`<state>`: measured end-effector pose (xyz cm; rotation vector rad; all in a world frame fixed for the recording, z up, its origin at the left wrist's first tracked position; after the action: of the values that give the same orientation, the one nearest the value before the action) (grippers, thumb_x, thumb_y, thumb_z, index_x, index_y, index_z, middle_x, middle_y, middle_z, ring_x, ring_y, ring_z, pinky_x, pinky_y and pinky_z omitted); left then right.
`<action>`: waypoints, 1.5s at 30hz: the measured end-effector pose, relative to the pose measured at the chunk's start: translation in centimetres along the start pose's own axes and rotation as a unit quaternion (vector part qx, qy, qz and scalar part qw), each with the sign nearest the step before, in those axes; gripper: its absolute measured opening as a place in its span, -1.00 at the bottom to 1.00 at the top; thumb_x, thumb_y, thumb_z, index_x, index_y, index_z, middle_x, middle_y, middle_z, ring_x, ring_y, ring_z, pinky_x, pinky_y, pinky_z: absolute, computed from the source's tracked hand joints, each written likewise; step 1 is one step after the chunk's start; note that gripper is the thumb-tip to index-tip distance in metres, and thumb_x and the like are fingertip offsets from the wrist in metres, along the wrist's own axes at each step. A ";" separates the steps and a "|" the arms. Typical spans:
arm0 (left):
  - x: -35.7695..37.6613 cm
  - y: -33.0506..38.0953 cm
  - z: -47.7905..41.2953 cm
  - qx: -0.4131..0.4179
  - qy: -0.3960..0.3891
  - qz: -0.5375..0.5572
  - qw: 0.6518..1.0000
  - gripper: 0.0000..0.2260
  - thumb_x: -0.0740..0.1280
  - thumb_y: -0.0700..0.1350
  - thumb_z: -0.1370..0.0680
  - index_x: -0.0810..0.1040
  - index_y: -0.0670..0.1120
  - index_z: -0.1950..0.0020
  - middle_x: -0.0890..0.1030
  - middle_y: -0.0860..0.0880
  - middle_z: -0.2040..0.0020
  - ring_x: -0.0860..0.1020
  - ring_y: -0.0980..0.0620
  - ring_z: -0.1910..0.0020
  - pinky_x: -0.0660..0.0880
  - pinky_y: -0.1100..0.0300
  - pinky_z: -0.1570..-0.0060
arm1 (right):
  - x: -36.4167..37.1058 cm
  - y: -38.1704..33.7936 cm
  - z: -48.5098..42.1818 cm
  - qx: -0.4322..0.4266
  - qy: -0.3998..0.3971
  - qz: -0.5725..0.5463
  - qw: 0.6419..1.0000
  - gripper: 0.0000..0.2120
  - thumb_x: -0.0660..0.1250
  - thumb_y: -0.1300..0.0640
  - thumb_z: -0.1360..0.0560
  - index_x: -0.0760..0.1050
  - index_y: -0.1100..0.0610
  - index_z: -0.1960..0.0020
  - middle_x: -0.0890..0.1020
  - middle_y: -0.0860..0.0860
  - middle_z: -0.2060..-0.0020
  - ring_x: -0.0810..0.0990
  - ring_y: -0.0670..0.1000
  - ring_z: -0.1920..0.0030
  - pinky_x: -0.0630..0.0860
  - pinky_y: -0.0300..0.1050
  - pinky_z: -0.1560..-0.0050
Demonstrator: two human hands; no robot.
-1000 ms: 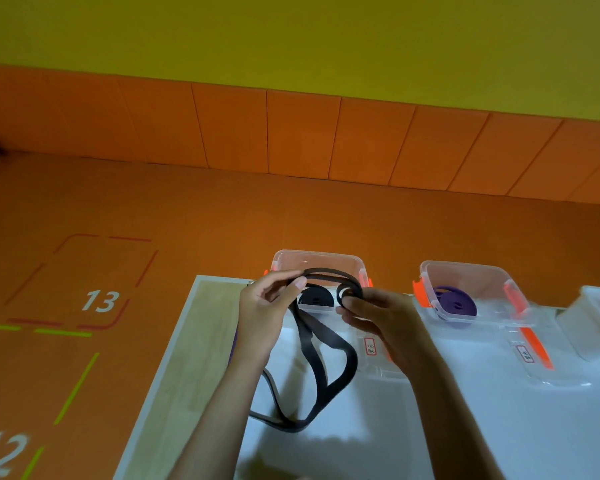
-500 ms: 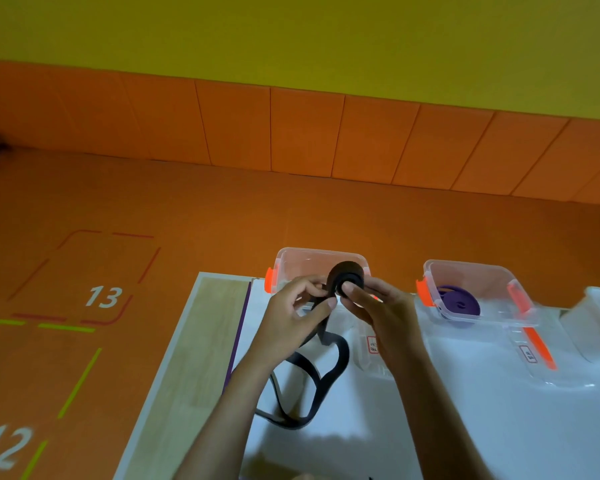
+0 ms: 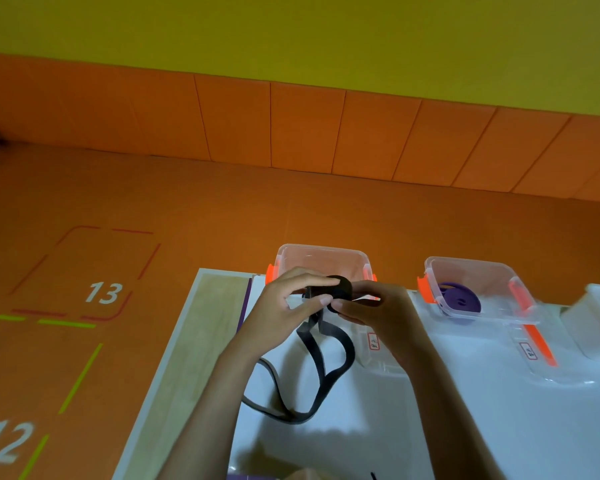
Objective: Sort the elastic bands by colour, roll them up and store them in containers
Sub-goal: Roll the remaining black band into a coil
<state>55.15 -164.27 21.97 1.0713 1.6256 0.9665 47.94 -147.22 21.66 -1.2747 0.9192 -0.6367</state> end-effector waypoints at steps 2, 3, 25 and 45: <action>-0.3 -0.1 0.0 -0.013 0.001 0.012 1.000 -0.76 0.49 -0.11 -0.61 0.73 0.06 -0.26 0.69 0.10 -0.16 0.61 0.01 -0.26 0.45 0.36 -0.25 | -0.1 -0.4 0.1 -0.007 -0.005 -0.033 0.999 -0.76 0.64 -0.04 -0.33 0.77 -0.09 0.00 0.78 0.00 0.10 0.78 0.06 0.05 0.71 -0.18 0.04; -0.4 0.0 -0.1 -0.013 0.003 0.018 1.000 -0.77 0.50 -0.11 -0.60 0.74 0.06 -0.25 0.70 0.09 -0.14 0.62 0.02 -0.23 0.45 0.37 -0.23 | -0.2 -0.8 0.2 -0.010 -0.010 -0.057 0.998 -0.73 0.63 -0.05 -0.31 0.77 -0.08 0.00 0.79 0.02 0.09 0.78 0.07 0.04 0.69 -0.22 0.05; -0.2 0.5 0.6 -0.006 0.123 0.081 0.989 -0.71 0.61 -0.21 -0.46 0.74 0.18 -0.02 0.74 0.13 -0.07 0.68 0.05 -0.20 0.63 0.15 -0.21 | 0.0 -1.8 -0.4 -0.008 -0.050 -0.082 0.995 -0.71 0.62 -0.05 -0.30 0.74 0.01 0.02 0.76 0.06 0.04 0.78 0.15 0.03 0.72 -0.11 0.05; -3.3 -0.7 1.1 -0.065 0.116 0.023 0.991 -0.90 0.54 -0.06 -0.56 0.72 0.15 -0.01 0.74 0.17 -0.02 0.68 0.16 -0.11 0.52 0.17 -0.12 | 0.0 1.8 -0.3 0.063 -0.038 -0.119 0.990 -0.68 0.60 -0.13 -0.34 0.76 -0.05 -0.05 0.77 0.16 0.05 0.78 0.22 0.03 0.72 -0.07 0.07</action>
<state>56.66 -167.46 21.97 0.9386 1.7030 1.2486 47.50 -146.99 19.94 -1.2954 0.6576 -0.8143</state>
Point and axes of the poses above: each hand's wrist, its own z-axis away from the middle knuckle, its own x-axis out of the palm, y = z × x, the point moved 7 cm from there along -z, towards the middle knuckle
